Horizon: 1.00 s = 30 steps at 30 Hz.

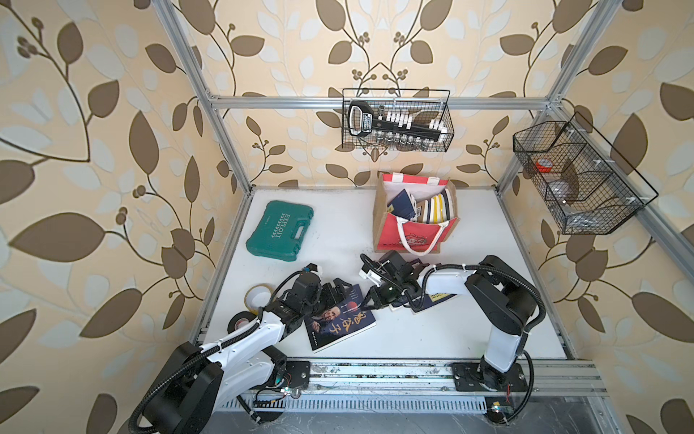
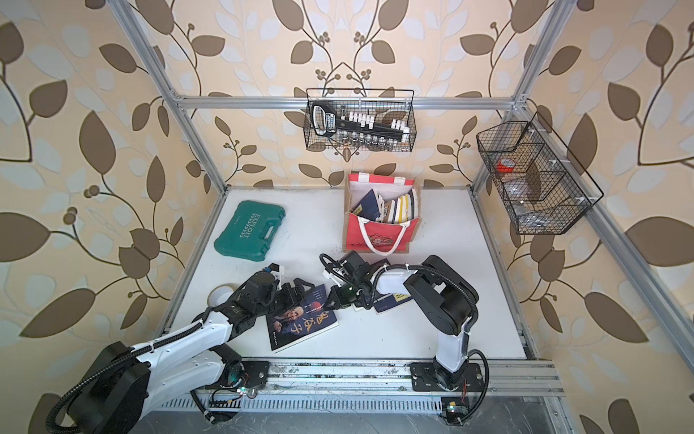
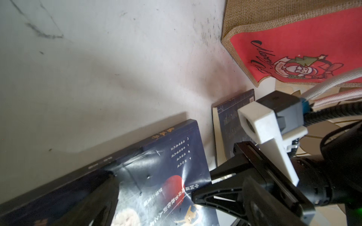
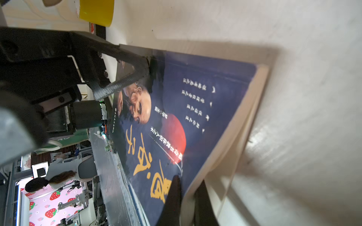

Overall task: Put the books into the canvas bag
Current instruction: Pick up the book from the center of the board.

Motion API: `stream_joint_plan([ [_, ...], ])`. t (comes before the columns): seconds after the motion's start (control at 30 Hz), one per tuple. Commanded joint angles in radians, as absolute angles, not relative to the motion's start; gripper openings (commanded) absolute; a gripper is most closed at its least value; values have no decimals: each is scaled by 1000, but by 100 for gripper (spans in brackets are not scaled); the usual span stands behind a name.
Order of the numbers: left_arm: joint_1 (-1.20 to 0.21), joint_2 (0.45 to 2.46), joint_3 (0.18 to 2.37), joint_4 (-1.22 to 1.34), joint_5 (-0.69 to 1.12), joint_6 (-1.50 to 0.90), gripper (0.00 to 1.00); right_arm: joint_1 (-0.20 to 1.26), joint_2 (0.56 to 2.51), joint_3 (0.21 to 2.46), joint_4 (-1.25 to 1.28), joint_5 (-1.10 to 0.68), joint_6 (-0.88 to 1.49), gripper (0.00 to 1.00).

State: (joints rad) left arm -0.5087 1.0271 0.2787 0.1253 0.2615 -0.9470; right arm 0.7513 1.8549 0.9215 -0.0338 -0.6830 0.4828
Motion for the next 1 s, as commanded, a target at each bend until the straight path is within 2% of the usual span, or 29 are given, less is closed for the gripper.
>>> stream_joint_plan([
  [0.0, -507, 1053, 250, -58, 277, -947, 99, 759, 1853, 964, 22, -689, 468, 0],
  [0.13, -507, 937, 344, -204, 231, -862, 99, 746, 1781, 957, -19, -674, 419, 0],
  [0.33, -508, 772, 487, -343, 211, -687, 99, 714, 1593, 928, -101, -667, 219, 0],
  [0.57, -506, 807, 772, -537, 419, -472, 99, 713, 1330, 858, -106, -702, 81, 0],
  [0.67, -507, 811, 895, -649, 437, -366, 99, 713, 1246, 859, -121, -721, 58, 0],
  [0.8, -506, 771, 945, -673, 508, -257, 99, 712, 1176, 893, -178, -756, 20, 0],
  [0.97, -507, 771, 956, -693, 742, -153, 99, 685, 1121, 949, -248, -860, -21, 0],
])
